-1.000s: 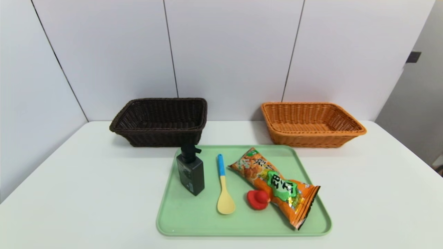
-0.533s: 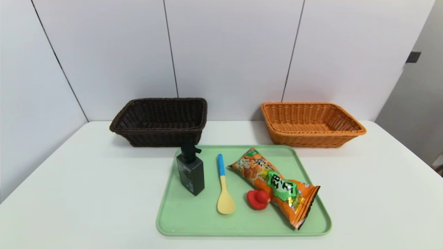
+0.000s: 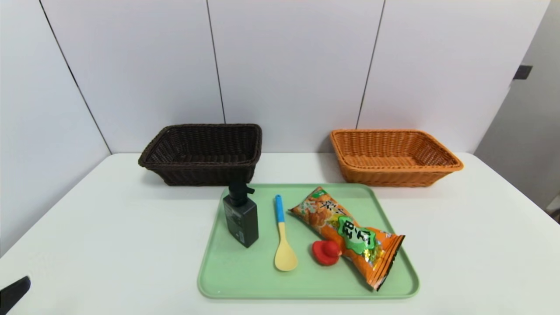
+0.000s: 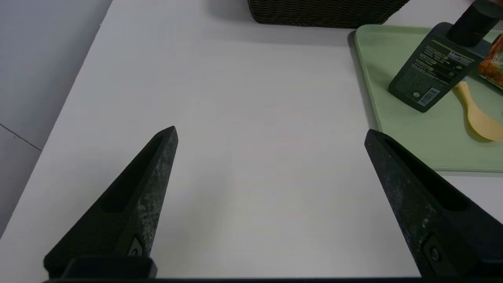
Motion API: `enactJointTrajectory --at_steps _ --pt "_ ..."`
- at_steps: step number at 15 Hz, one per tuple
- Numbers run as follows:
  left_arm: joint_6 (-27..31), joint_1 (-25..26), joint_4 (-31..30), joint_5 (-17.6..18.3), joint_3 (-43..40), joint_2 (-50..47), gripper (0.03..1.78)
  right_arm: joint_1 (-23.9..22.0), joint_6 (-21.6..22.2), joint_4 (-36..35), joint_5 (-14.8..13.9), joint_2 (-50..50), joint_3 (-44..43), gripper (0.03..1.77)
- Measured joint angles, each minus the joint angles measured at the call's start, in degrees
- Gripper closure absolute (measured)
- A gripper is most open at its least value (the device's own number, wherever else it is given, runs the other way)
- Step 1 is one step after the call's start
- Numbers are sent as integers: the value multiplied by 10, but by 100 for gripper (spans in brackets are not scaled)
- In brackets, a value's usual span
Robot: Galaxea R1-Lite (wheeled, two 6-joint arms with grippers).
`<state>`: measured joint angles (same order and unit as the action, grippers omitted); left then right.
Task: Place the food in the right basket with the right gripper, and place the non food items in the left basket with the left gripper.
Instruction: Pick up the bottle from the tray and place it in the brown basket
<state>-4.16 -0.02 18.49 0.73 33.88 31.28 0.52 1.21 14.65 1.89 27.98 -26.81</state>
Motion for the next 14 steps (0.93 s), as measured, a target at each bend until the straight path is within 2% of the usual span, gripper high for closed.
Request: enactJointTrajectory --at_steps 5,10,12,14 --pt "3 0 -73 44 54 142 12 2 -5 3 36 162 -107 10" --pt "3 -4 -151 66 118 293 12 2 -9 3 60 278 -203 10" --pt "3 -19 -154 72 130 323 12 2 -12 13 80 314 -254 10" --pt "3 -42 -153 73 134 338 12 12 -13 41 115 346 -313 10"
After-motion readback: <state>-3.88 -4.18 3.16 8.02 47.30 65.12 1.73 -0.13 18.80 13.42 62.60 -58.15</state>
